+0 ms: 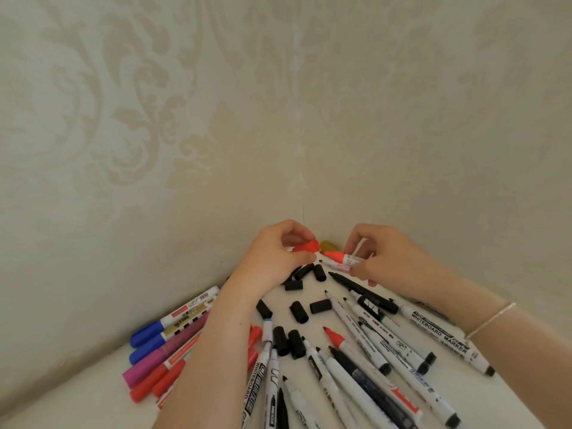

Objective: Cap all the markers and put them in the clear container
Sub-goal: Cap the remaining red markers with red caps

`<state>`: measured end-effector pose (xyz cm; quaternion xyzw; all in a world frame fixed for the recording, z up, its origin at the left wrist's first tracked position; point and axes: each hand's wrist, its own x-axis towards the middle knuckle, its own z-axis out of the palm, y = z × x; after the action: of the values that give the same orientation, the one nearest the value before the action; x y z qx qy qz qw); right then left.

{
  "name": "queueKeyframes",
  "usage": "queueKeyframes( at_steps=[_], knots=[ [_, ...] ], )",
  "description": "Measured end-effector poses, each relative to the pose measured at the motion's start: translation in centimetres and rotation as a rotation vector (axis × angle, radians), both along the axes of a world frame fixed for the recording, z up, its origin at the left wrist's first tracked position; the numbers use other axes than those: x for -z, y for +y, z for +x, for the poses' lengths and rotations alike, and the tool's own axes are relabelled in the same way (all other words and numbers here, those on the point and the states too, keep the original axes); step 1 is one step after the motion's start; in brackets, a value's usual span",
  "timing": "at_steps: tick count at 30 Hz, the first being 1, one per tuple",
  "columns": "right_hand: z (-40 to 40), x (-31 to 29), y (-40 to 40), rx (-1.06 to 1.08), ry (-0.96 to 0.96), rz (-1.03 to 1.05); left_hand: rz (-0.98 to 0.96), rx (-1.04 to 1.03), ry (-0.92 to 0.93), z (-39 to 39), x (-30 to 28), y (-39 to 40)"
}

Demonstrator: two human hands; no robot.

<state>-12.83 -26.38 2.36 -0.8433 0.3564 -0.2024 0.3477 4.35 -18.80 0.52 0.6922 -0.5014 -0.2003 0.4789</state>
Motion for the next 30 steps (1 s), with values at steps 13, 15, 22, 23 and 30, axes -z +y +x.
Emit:
queueKeyframes(
  at_steps=[13, 15, 22, 23, 30],
  knots=[
    [0.1, 0.3, 0.0, -0.065, 0.0, -0.059, 0.103, 0.148, -0.069, -0.5, -0.4, 0.4],
    [0.0, 0.4, 0.0, -0.105, -0.009, -0.07, 0.109, 0.208, -0.004, -0.3, -0.5, 0.8],
    [0.2, 0.7, 0.6, -0.142, -0.187, -0.022, 0.133, 0.231, 0.417, -0.7, -1.0, 1.5],
    [0.4, 0.7, 0.8, -0.134, -0.196, -0.041, 0.12, 0.225, 0.421, -1.0, -1.1, 1.4],
    [1.4, -0.4, 1.5, -0.021, -0.121, -0.188, 0.018, 0.153, 0.431, -1.8, -1.4, 0.9]
  ],
)
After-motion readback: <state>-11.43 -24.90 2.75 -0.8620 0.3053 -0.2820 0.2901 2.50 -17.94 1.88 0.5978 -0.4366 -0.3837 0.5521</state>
